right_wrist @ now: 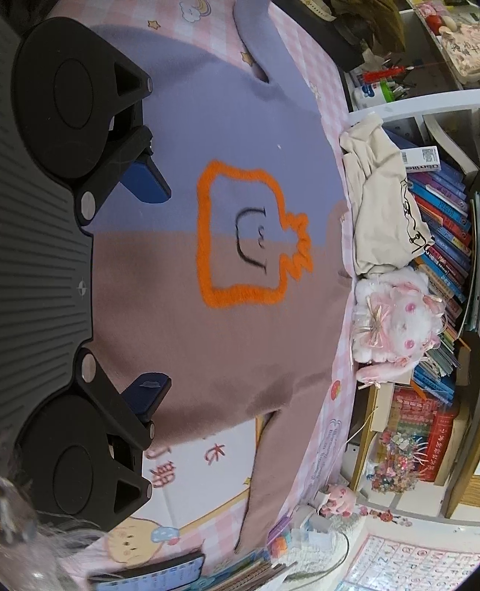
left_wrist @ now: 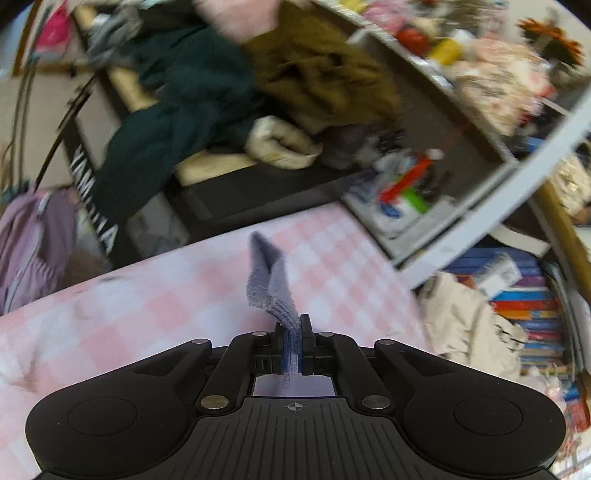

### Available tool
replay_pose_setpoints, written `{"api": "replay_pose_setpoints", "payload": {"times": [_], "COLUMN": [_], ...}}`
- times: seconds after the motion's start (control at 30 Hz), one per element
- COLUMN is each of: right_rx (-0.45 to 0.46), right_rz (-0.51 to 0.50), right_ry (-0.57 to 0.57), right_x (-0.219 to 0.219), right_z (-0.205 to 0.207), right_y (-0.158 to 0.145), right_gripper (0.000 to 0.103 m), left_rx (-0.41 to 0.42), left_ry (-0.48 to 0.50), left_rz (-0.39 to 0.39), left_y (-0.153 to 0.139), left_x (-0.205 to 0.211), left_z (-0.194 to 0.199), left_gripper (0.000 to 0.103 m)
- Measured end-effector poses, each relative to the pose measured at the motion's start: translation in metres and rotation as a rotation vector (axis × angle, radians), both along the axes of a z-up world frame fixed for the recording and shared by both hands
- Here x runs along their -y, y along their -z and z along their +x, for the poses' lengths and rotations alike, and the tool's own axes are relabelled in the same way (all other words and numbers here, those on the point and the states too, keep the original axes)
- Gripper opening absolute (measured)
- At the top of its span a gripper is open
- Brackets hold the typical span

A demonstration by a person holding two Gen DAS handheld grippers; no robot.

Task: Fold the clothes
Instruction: 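Lift the lavender sleeve with the left gripper and fold it across the chest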

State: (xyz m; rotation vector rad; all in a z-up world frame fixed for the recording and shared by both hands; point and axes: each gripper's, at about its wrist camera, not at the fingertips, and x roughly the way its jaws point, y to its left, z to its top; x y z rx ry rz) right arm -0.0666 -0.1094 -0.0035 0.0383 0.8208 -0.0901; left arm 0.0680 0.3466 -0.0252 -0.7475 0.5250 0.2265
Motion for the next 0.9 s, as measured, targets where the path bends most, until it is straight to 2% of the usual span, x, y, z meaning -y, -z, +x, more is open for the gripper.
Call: {"api": "replay_pose_setpoints", "payload": {"times": [0.33, 0.67, 0.9], "right_rx": [-0.018, -0.033, -0.045], "right_rz": [0.02, 0.064, 0.098], "right_ry": [-0.143, -0.274, -0.335], "right_x": [0.047, 0.086, 0.103], "right_z": [0.023, 0.034, 0.038], "right_y": [0.004, 0.013, 0.019], "right_gripper": [0.099, 0.098, 0.098], "left_rx": [0.108, 0.156, 0.148], "left_ry": [0.205, 0.349, 0.41], "left_rz": [0.163, 0.221, 0.251], "left_y": [-0.059, -0.099, -0.106], "left_x": [0.121, 0.242, 0.305], "left_z": [0.023, 0.051, 0.07], "left_gripper": [0.003, 0.003, 0.003]}}
